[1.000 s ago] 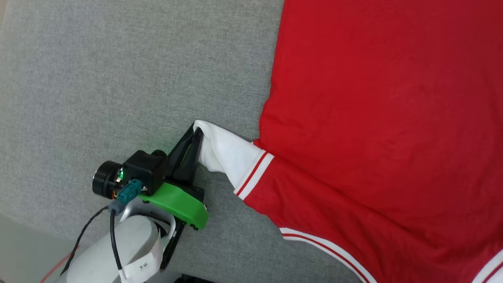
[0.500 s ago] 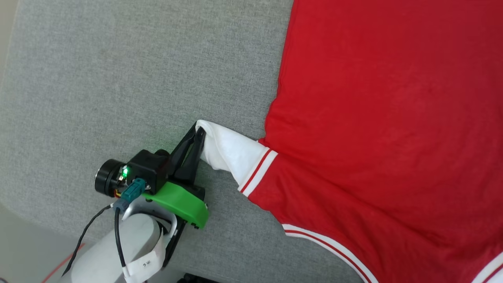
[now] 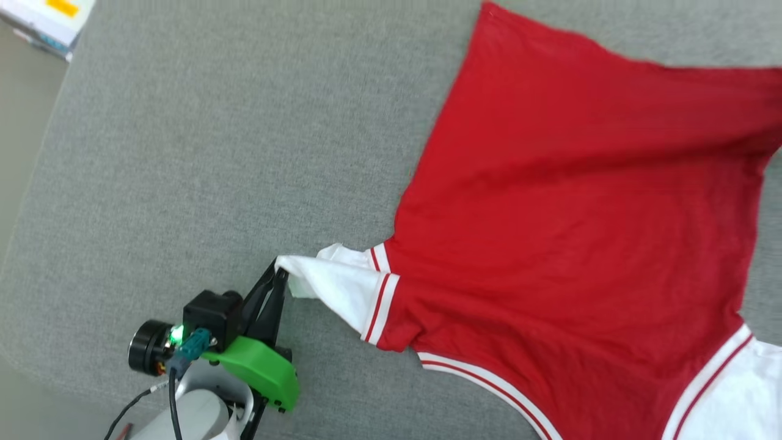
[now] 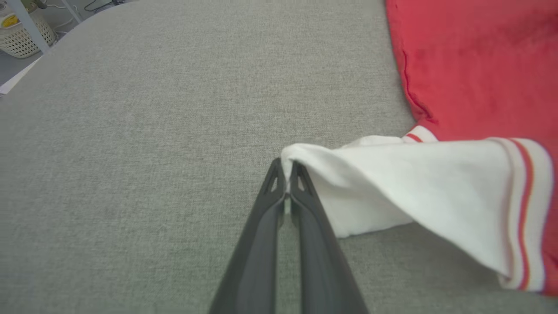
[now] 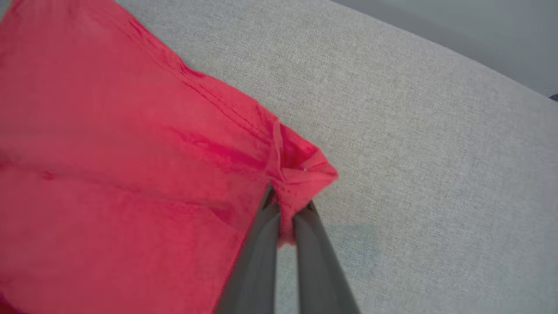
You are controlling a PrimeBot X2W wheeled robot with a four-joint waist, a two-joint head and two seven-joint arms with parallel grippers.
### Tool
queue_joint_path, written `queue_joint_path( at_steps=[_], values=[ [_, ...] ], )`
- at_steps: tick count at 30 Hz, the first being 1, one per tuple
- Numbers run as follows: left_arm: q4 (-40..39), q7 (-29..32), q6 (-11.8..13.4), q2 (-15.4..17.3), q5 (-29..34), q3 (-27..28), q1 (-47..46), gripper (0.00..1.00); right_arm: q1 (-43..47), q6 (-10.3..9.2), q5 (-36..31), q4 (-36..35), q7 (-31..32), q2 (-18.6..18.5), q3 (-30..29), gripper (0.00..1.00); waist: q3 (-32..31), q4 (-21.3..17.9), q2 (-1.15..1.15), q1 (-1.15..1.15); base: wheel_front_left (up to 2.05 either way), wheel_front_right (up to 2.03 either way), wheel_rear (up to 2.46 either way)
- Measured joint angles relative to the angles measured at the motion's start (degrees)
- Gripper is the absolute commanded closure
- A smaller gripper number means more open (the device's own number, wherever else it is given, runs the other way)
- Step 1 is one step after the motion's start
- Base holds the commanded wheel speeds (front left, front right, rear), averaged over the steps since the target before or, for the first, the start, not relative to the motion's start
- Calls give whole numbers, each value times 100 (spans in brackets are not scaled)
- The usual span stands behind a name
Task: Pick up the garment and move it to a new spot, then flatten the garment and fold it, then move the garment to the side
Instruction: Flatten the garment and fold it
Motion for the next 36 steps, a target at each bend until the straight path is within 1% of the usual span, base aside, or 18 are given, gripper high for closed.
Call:
queue_joint_path(
  at_steps=[1, 2, 3, 9, 14, 18, 21, 23, 27, 31, 32, 33, 36],
  values=[
    [1, 0, 23, 24, -20, 11, 66, 100, 218, 0, 110, -96, -133, -136, -12, 100, -103, -34, 0, 0, 0, 0, 0],
    [-8, 5, 97, 122, -58, 43, 259, 100, 879, 0, 367, -389, -467, -467, -71, 100, -382, -147, 0, 0, 0, 0, 0],
    [-19, 7, 115, 155, -62, 48, 331, 100, 1124, 0, 442, -492, -566, -547, -109, 100, -473, -191, 0, 0, 0, 0, 0],
    [-97, 7, 248, 294, -270, 133, 690, 100, 2582, 0, 758, -1062, -980, -815, -360, 100, -904, -493, 0, 0, 0, 0, 0],
    [-136, 7, 320, 367, -355, 199, 917, 100, 3827, 0, 815, -1425, -1167, -838, -680, 100, -1174, -763, 0, 0, 0, 0, 0],
    [-167, 7, 345, 413, -374, 235, 1003, 100, 4790, 0, 823, -1574, -1254, -649, -998, 100, -1346, -950, 0, -1, 0, 0, 0],
    [-186, 7, 374, 439, -396, 249, 1018, 100, 5383, 0, 804, -1571, -1355, -327, -1236, 100, -1413, -1055, 0, -1, 0, 0, 0],
    [-201, 26, 390, 445, -396, 254, 1019, 100, 5673, 0, 742, -1529, -1407, -43, -1333, 100, -1409, -1097, 0, -1, 0, 0, 0],
    [-213, 55, 391, 446, -396, 242, 1016, 100, 5867, 0, 490, -1288, -1508, 407, -1314, 100, -1306, -1097, 0, 0, 0, 0, 0],
    [-208, 58, 391, 442, -396, 227, 1014, 100, 5865, 1, 339, -1131, -1624, 598, -1357, 100, -1247, -1076, 0, -1, 0, 0, 0],
    [-204, 68, 391, 441, -396, 224, 1014, 100, 5855, 1, 319, -1114, -1659, 624, -1402, 55, -1251, -1078, 0, -1, 0, 0, 0],
    [-203, 88, 391, 441, -396, 220, 1014, 100, 5839, 1, 313, -1110, -1703, 648, -1471, 0, -1264, -1084, 0, -1, 0, 0, 0],
    [-210, 98, 393, 439, -397, 214, 1014, 100, 5714, 0, 278, -1204, -1872, 626, -1744, 0, -1309, -1100, 0, -1, 0, 0, 0]
  ],
)
